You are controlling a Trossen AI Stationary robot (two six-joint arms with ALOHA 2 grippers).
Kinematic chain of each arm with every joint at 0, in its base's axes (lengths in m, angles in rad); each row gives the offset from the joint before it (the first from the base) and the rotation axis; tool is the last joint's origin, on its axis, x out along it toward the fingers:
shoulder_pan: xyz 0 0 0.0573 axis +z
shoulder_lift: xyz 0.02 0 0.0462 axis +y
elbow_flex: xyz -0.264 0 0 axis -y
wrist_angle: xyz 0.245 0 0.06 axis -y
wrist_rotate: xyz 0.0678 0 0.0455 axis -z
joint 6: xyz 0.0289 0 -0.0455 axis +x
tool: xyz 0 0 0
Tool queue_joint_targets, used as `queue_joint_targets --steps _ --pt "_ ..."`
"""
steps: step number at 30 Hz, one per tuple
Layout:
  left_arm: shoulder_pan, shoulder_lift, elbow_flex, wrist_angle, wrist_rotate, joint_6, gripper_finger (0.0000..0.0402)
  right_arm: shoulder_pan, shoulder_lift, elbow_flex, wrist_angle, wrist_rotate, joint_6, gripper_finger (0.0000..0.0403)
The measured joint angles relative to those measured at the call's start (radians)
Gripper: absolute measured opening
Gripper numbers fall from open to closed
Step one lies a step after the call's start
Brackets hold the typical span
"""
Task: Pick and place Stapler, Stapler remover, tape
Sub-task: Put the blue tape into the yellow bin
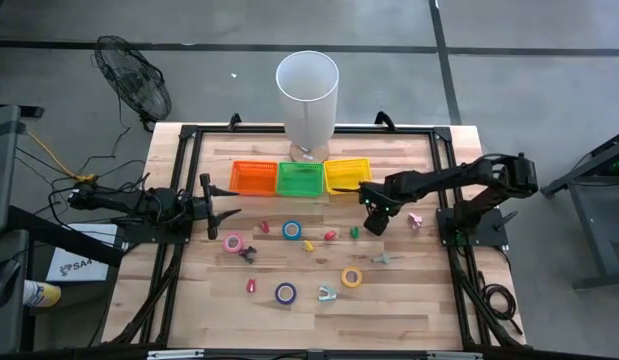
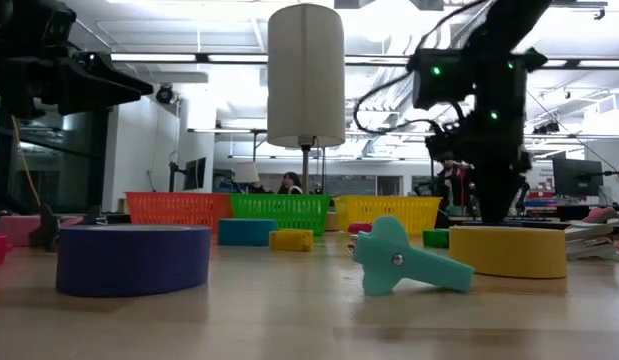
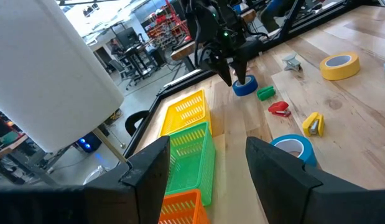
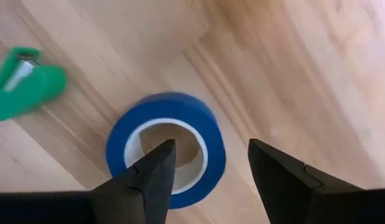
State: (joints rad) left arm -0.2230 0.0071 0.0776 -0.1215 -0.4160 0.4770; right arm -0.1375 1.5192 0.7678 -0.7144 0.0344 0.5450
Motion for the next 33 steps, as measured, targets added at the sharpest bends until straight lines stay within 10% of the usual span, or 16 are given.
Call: queue_joint_targets --steps 14,27,33 --pt "0.0 0.0 0.0 0.0 0.0 0.0 0.0207 0.0 -0.015 -0.08 0.07 -0.023 0.023 0.0183" --pt "0.0 0.0 0.0 0.0 0.0 0.0 0.0207 0.0 -0.049 -0.084 0.059 -0.051 0.024 0.0032" --pt "0.0 0.0 0.0 0.0 0.0 0.0 0.0207 0.0 -0.048 -0.067 0.057 -0.044 0.027 0.0031"
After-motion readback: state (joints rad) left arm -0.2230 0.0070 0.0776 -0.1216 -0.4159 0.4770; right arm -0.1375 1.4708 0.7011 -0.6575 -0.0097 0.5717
